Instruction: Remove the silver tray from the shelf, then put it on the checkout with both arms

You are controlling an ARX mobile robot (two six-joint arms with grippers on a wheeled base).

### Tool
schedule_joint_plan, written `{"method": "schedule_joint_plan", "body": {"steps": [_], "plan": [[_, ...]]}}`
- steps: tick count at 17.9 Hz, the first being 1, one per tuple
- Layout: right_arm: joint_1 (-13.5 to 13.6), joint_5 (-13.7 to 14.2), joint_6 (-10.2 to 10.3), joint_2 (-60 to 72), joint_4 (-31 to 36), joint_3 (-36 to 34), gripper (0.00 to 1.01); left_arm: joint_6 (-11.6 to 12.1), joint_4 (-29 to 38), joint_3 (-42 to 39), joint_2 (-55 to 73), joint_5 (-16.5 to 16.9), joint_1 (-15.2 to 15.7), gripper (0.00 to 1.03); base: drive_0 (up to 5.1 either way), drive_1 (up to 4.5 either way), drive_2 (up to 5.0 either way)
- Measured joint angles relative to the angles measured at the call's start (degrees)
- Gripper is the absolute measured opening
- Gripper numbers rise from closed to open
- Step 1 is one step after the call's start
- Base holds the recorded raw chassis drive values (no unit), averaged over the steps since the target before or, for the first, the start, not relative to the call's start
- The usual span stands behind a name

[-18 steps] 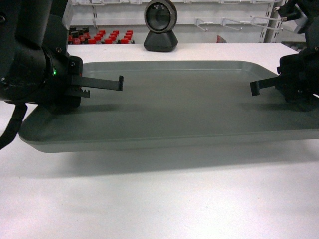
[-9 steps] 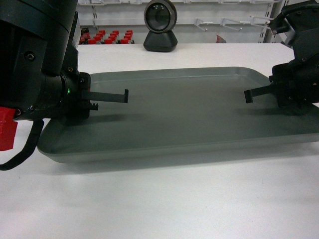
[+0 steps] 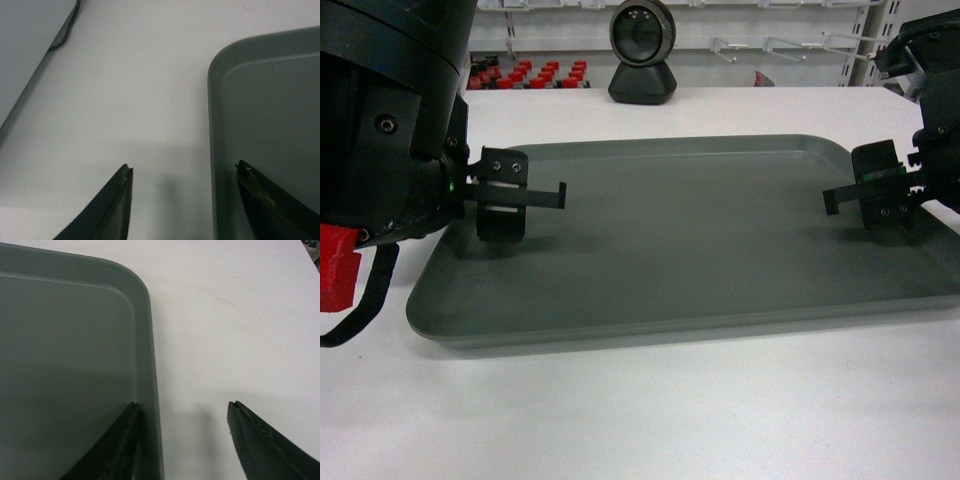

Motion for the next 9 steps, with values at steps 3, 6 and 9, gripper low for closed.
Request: {"method": "schedule_joint_plan", "body": {"steps": [3, 6, 9], "plan": [[-0.37, -0.15, 1.55, -0.66, -1.38, 0.33, 0.78, -0.04, 2.36, 0.0, -1.14, 0.61, -0.61, 0.86, 0.0, 0.0, 0.0], [-0.72, -3.63, 6.03, -1.95, -2.69, 0.68, 1.0, -0.52, 3.96, 0.17, -4.07, 2.21, -1.29, 0.98, 0.0, 0.0, 0.0], [-0.22, -6.19, 9.73, -5.73, -2.1, 0.76, 0.98, -2.14, 4.5, 1.09, -8.92, 3.26, -1.73, 0.98, 0.0, 0.0, 0.0]]}}
